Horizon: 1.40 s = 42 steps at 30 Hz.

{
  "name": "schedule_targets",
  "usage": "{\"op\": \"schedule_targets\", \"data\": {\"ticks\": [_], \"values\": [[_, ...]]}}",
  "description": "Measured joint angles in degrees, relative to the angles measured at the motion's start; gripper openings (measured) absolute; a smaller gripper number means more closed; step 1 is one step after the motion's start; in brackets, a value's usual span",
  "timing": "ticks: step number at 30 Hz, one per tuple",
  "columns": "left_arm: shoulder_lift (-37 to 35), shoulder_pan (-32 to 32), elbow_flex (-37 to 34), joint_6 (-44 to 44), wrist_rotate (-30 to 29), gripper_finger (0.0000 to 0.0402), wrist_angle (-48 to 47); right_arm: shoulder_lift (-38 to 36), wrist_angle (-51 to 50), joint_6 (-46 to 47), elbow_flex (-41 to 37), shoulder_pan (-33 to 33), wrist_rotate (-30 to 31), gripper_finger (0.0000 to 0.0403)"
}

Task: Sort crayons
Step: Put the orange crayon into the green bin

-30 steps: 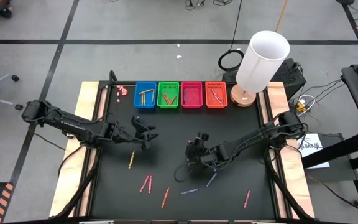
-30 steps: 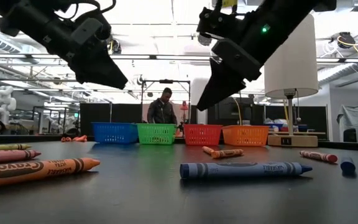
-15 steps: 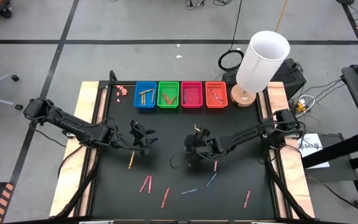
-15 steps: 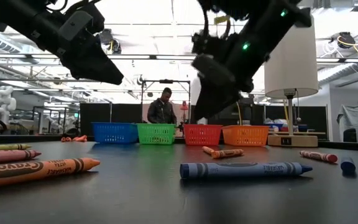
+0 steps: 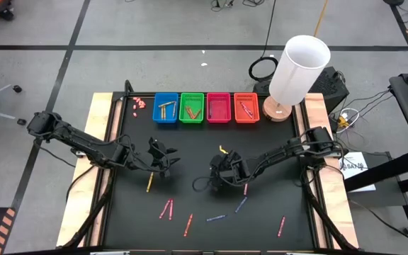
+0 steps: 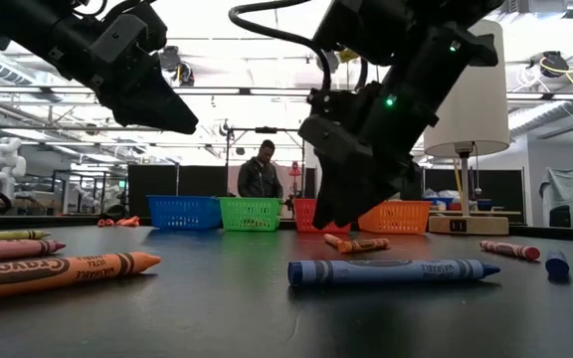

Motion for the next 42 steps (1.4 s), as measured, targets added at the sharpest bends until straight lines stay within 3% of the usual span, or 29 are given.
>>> {"op": "schedule_targets", "data": {"ticks": [5, 16, 25, 32, 42], "values": [[0.0, 0.0, 0.0, 0.0, 0.0, 0.0173, 0.0, 0.0, 0.0, -1.4, 0.0, -0.2, 0.4, 0.0192], [0.0, 0.0, 0.0, -0.1, 0.0, 0.0173, 0.1, 1.8, 0.4, -0.4, 0.0, -1.0, -1.2, 0.0143], [0.0, 0.0, 0.0, -0.2, 0.1, 0.0173, 0.0, 3.7, 0.8, -1.9, 0.2, -1.5, -2.0, 0.0082], [0.0, 0.0, 0.0, -0.1, 0.4, 0.0173, -0.1, 3.2, 1.4, -5.3, 0.1, -1.5, -2.4, 0.0012], [0.0, 0.0, 0.0, -0.1, 0.4, 0.0173, 0.0, -1.6, 3.2, -14.9, -0.1, -2.0, -3.2, 0.0003]]}}
